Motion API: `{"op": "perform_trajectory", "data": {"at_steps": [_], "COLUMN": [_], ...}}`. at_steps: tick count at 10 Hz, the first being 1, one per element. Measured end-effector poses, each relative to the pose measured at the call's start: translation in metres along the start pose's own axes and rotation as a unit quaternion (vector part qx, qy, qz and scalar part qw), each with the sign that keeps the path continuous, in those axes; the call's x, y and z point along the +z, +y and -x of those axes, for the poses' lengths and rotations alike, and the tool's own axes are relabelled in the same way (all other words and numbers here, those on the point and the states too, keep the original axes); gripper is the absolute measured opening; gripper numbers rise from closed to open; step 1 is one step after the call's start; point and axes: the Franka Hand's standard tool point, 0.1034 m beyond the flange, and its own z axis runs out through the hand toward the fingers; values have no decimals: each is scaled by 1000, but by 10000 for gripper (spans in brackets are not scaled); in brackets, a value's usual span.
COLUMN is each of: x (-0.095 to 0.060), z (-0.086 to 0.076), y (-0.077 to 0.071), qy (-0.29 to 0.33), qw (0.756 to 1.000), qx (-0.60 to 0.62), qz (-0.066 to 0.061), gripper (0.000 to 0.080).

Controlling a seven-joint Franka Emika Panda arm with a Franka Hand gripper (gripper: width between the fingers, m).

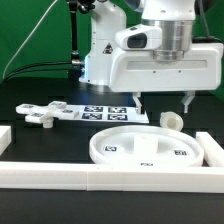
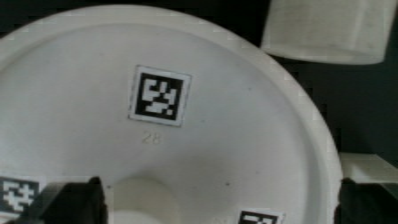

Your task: Assemble round table

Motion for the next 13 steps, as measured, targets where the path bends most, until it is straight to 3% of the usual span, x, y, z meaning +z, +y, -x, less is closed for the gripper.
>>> {"op": "perform_trajectory", "data": {"at_steps": [3, 6, 7, 13], "x": [2, 9, 10, 14], "z": [3, 12, 20, 24], "y": [-9, -8, -9, -10], "qy": [-5, -32, -77, -270], "qw": [998, 998, 995, 961], "qx": [57, 57, 59, 59], "qz": [-14, -16, -11, -14], "gripper": [649, 649, 649, 649]}}
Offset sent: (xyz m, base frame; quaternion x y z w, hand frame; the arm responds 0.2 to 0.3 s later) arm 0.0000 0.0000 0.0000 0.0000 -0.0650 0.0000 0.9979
